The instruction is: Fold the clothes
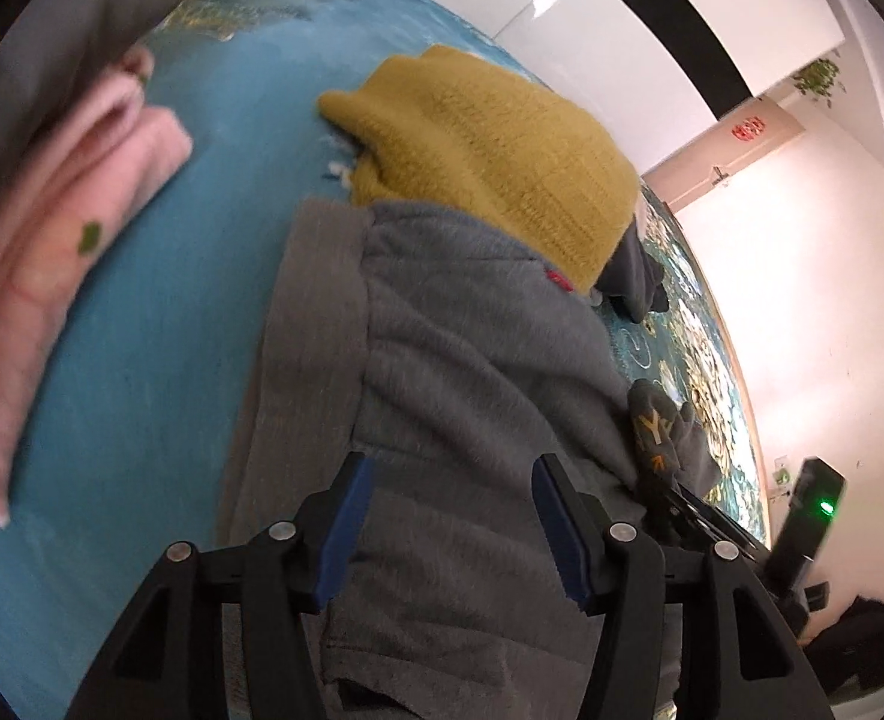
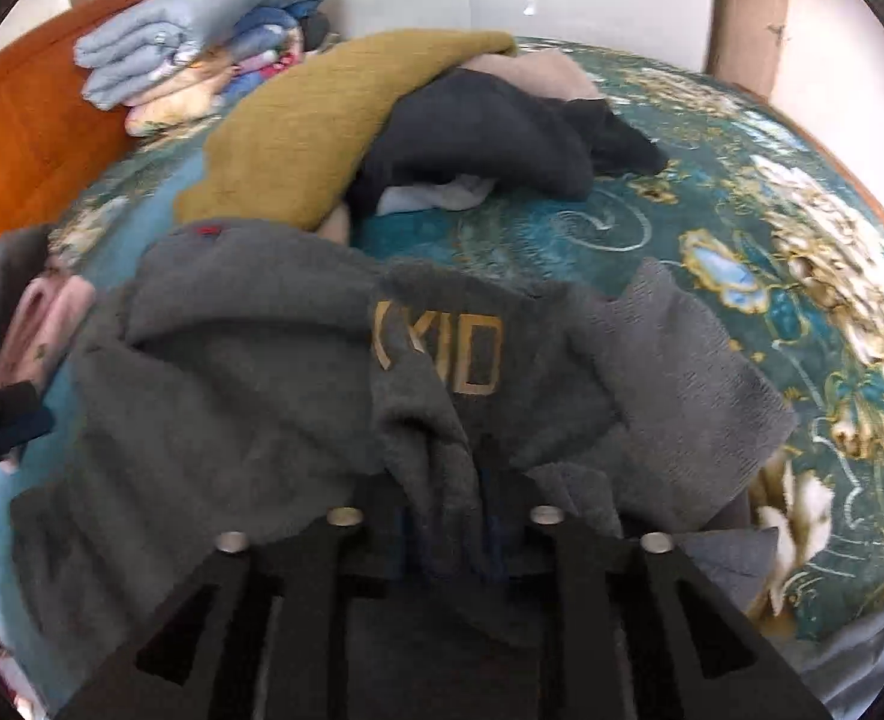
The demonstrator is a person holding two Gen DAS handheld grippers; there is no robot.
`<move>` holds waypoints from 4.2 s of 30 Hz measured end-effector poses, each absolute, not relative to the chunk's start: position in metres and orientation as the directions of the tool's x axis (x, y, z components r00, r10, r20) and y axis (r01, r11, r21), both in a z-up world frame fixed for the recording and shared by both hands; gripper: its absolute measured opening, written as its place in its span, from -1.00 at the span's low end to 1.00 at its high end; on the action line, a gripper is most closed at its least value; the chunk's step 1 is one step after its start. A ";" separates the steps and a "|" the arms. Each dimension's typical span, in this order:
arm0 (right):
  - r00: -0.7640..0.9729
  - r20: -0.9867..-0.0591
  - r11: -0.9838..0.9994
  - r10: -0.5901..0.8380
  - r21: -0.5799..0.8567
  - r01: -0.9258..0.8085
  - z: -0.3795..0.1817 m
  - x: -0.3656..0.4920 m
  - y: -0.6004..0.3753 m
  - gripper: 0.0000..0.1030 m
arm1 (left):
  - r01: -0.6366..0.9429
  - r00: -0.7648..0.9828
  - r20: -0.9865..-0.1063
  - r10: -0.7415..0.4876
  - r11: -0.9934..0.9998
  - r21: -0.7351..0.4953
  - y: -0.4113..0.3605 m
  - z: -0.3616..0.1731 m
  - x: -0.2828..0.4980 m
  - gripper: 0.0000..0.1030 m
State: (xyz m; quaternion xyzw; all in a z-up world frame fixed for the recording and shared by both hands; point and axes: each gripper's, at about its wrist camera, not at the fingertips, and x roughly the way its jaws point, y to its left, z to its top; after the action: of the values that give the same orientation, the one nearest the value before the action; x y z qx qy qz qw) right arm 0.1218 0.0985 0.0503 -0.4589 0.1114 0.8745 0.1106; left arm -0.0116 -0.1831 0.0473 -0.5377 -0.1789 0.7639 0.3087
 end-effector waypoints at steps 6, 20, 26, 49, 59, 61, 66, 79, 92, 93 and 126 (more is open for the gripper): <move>-0.685 -0.725 -0.942 -0.071 0.275 -0.194 0.092 0.161 0.114 0.14 | -0.244 -0.236 -0.698 0.676 -0.736 -0.631 -0.200 0.041 -0.004 0.18; -0.734 -0.672 -0.614 -0.097 0.621 -0.487 0.044 0.206 0.246 0.25 | -0.205 -0.281 -0.699 0.658 -0.752 -0.626 -0.229 0.045 0.007 0.19; -0.715 -0.697 -0.650 -0.047 0.565 -0.509 0.051 0.183 0.234 -0.28 | -0.192 -0.301 -0.711 0.635 -0.771 -0.607 -0.235 0.048 0.007 0.19; -0.259 -0.658 -0.505 0.707 -0.213 -0.837 0.109 0.326 0.423 -0.84 | -0.132 -0.325 -0.756 0.569 -0.818 -0.559 -0.248 0.046 0.004 0.19; -0.182 -0.755 -0.453 0.630 -0.167 -0.876 0.058 0.338 0.458 -0.84 | -0.079 -0.326 -0.773 0.544 -0.831 -0.551 -0.274 0.046 0.021 0.20; -0.199 -0.764 -0.459 0.613 -0.140 -0.877 0.063 0.340 0.457 -0.83 | -0.070 -0.321 -0.771 0.550 -0.826 -0.560 -0.277 0.047 0.023 0.20; -0.302 -0.761 -0.455 0.574 0.010 -0.890 0.094 0.361 0.448 -0.77 | -0.075 -0.303 -0.760 0.575 -0.810 -0.582 -0.284 0.044 0.036 0.32; -0.528 -0.756 -0.582 0.387 0.244 -0.776 0.109 0.426 0.360 -0.38 | -0.005 -0.202 -0.668 0.716 -0.683 -0.731 -0.278 0.014 0.059 0.32; -0.594 -0.745 -0.463 0.304 0.430 -0.775 0.101 0.521 0.334 -0.39 | 0.054 -0.306 -0.651 0.695 -0.670 -0.741 -0.271 0.014 0.051 -0.63; -0.590 -0.746 -0.445 0.309 0.435 -0.783 0.099 0.530 0.333 -0.38 | 0.049 -0.303 -0.649 0.698 -0.669 -0.742 -0.273 0.015 0.052 -0.63; -0.785 -0.525 -0.161 0.330 0.788 -0.595 0.056 0.576 0.353 -0.90 | -0.074 -0.350 -0.504 0.789 -0.560 -0.825 -0.288 0.067 0.066 -0.68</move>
State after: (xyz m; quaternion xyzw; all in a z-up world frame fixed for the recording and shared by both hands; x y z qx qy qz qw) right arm 0.5765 0.3533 0.0561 -0.1162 0.5702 0.7531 0.3069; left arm 0.0659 -0.2882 0.0674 -0.4886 -0.3658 0.7358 0.2935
